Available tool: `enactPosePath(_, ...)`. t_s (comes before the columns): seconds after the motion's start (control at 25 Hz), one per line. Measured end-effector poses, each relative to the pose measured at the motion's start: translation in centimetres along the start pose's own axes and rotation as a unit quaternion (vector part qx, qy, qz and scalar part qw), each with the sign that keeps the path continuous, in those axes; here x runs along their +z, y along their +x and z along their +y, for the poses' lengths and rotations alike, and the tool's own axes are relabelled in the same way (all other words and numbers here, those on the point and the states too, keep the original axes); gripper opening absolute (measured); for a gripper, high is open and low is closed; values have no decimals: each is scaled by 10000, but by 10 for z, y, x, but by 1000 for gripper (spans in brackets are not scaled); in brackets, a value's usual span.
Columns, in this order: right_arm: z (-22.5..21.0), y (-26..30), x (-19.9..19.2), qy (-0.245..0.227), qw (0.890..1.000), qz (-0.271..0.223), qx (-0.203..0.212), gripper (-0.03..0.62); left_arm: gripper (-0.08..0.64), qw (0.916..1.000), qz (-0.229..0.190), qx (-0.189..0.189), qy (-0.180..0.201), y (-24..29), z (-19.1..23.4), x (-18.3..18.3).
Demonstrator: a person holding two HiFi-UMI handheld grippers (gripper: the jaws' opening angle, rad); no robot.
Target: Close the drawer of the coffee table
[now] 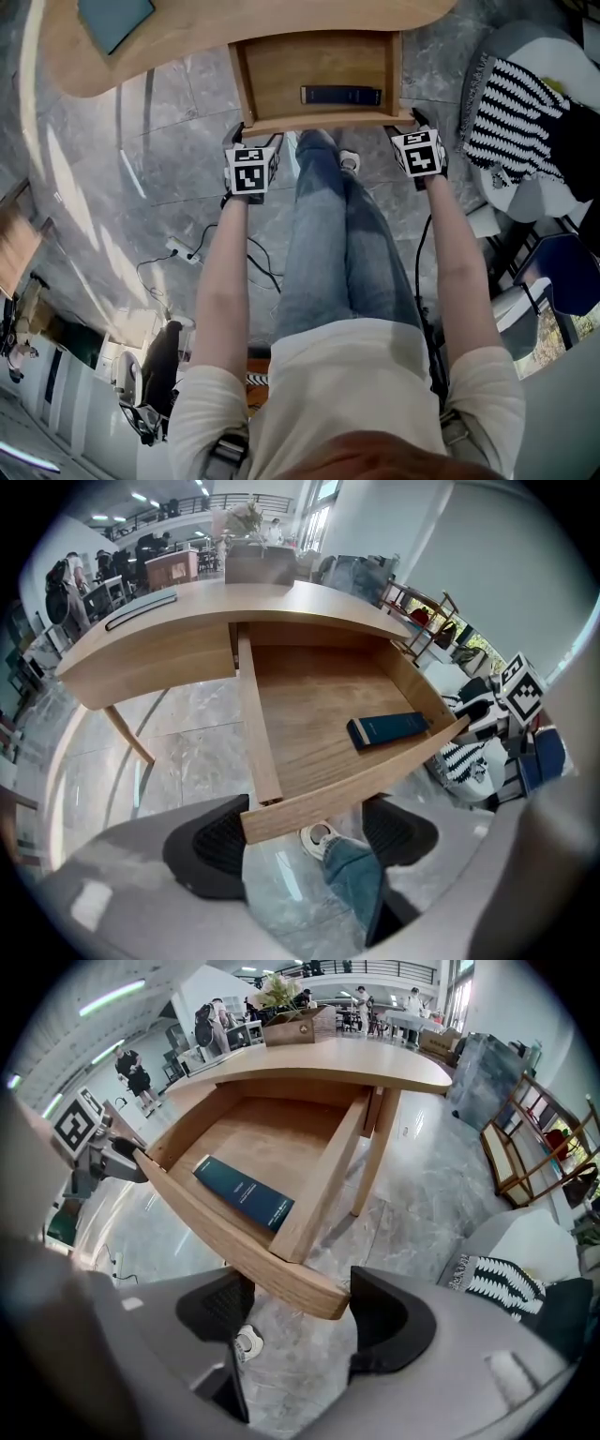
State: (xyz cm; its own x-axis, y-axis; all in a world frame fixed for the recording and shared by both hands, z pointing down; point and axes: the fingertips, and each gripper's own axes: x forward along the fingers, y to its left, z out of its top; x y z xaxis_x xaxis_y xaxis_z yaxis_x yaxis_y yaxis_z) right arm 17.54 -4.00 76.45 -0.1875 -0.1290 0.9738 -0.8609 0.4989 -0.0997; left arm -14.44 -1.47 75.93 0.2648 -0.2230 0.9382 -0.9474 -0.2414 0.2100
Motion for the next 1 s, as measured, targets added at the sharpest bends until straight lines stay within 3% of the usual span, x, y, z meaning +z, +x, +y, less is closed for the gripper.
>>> enactPosePath(0.52,2,2,3,50,10000,5,27,310,382,9998,92,4,183,4,9,4)
enactPosePath(1.0,-15,5,33,-38,9999,-119,-85,308,376,9997,-119,-7,201,8,15,36)
